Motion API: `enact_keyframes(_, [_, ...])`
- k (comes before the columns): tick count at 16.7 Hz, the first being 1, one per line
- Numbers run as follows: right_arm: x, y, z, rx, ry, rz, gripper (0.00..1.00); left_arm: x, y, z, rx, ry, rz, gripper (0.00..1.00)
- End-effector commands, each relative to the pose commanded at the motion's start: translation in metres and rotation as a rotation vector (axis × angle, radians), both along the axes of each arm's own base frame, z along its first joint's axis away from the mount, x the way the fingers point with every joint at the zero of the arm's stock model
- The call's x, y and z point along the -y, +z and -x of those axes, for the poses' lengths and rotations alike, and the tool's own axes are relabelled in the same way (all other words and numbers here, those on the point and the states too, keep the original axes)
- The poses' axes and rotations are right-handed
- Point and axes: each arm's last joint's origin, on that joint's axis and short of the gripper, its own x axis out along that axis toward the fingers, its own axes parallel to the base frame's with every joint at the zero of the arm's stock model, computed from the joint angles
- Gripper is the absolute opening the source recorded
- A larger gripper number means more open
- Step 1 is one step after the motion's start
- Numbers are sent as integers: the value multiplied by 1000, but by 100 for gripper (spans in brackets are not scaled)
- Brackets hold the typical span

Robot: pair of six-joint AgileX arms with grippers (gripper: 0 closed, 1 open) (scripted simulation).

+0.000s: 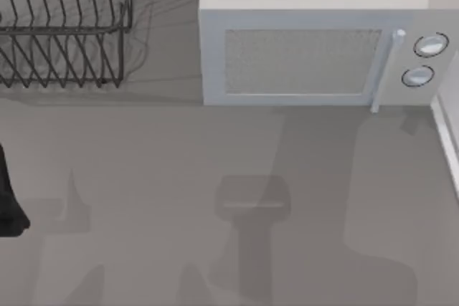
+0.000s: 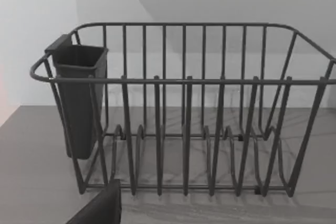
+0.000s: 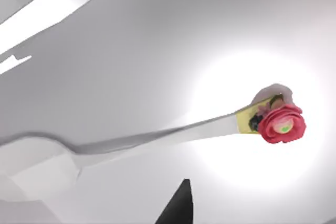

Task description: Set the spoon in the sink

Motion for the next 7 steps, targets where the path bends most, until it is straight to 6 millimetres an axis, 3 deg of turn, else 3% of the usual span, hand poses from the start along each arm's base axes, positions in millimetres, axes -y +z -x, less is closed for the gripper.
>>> enact_keyframes(2, [0, 0, 0, 0, 0, 0, 100, 0, 0, 0, 0, 0, 0, 100])
enact_keyframes(7, [0, 0, 0, 0, 0, 0, 100, 0, 0, 0, 0, 0, 0, 100])
